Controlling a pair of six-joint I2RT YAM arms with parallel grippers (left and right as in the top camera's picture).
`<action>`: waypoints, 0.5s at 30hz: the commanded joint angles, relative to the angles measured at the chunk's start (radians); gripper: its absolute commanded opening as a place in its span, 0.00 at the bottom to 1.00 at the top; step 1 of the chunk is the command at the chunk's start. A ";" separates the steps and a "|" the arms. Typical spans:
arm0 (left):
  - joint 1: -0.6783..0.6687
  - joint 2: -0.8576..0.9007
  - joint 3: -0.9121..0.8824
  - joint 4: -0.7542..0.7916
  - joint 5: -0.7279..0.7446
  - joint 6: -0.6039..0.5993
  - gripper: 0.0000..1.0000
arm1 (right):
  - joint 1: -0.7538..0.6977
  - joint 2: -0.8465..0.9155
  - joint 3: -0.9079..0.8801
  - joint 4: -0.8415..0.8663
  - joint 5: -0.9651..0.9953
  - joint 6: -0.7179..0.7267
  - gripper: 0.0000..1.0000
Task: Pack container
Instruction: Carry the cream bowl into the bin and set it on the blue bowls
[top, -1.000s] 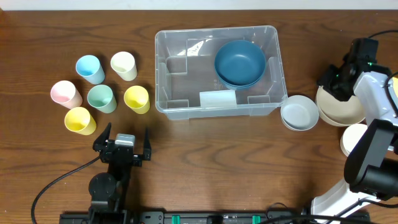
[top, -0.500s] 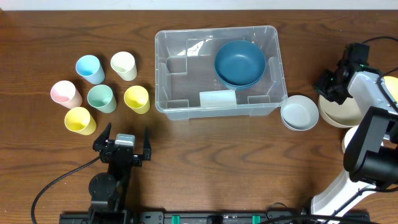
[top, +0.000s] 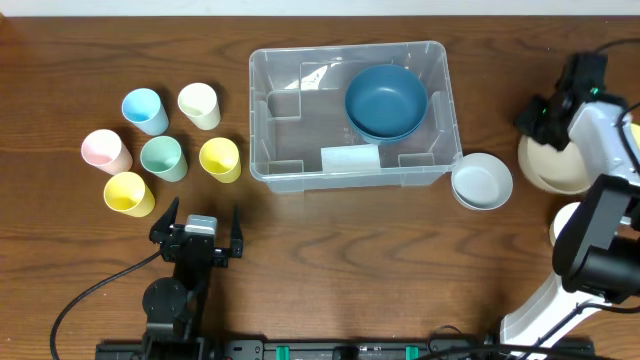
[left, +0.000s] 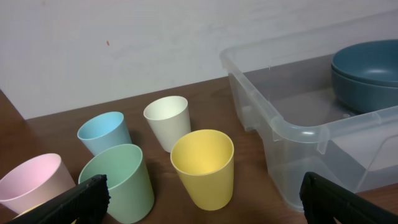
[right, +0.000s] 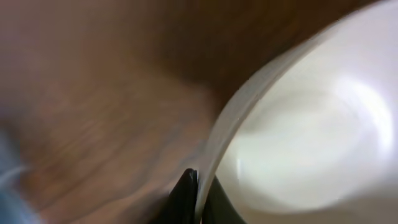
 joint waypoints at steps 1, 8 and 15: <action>0.005 -0.005 -0.016 -0.035 0.015 0.003 0.98 | 0.010 0.000 0.184 -0.071 -0.077 -0.061 0.02; 0.005 -0.005 -0.016 -0.035 0.015 0.003 0.98 | 0.095 0.000 0.575 -0.354 -0.130 -0.152 0.02; 0.005 -0.005 -0.016 -0.035 0.015 0.003 0.98 | 0.344 0.000 0.737 -0.457 -0.134 -0.224 0.03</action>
